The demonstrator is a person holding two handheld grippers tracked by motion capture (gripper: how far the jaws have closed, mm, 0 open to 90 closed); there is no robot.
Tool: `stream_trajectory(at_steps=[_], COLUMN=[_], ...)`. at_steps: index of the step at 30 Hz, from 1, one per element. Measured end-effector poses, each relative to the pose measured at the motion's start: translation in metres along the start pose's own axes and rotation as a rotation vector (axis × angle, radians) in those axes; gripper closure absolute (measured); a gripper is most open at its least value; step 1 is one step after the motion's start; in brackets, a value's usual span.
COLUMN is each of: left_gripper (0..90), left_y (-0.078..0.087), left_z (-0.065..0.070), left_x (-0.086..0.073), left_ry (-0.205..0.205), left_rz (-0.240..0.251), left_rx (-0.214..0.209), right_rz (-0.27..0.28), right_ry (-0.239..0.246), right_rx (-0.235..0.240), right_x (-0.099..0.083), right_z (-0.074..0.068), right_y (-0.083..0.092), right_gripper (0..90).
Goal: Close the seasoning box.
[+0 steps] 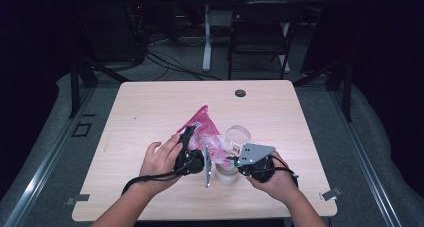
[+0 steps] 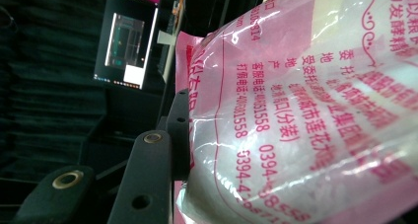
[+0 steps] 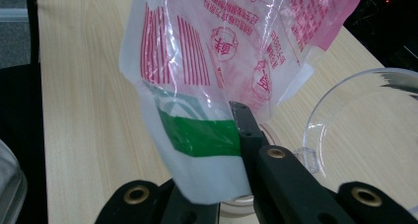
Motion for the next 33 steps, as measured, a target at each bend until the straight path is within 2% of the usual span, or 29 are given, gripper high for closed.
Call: stream_trajectory(at_steps=[4,11,17,20,25,33], left_gripper=[64.6,64.7,64.8,64.8,64.9,65.0], left_y=[0.001,0.001,0.002,0.002,0.002,0.003], left_z=[0.004,0.007,0.011,0.012,0.015,0.021], left_x=[-0.004,-0.007,-0.011,-0.013,-0.014,-0.018], left_ry=[0.028,0.044,0.081,0.084,0.106,0.141], left_rz=[-0.013,-0.019,-0.033,-0.041,-0.037,-0.054], left_rx=[-0.009,-0.018,-0.027,-0.031,-0.038,-0.06], right_rz=[0.003,0.01,0.013,0.012,0.029,0.029], right_ry=[0.0,0.0,0.005,0.006,0.002,0.0], right_rx=[-0.006,-0.014,-0.017,-0.02,-0.024,-0.021], right_x=[0.002,0.004,0.007,0.007,0.011,0.011], right_z=[0.0,0.001,0.001,0.001,0.001,0.001], right_y=[0.001,0.002,0.003,0.003,0.004,0.003], right_gripper=[90.0,90.0,90.0,90.0,90.0,90.0])
Point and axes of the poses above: each handheld gripper's, and its own axes: y roughly backward along the jaws, x roughly out of its top, z roughly to its right, the point moved 10 cm from there along -y, roughly forward along the jaws, and after that the axes turned 8 degrees about x, right-handed, at the moved point
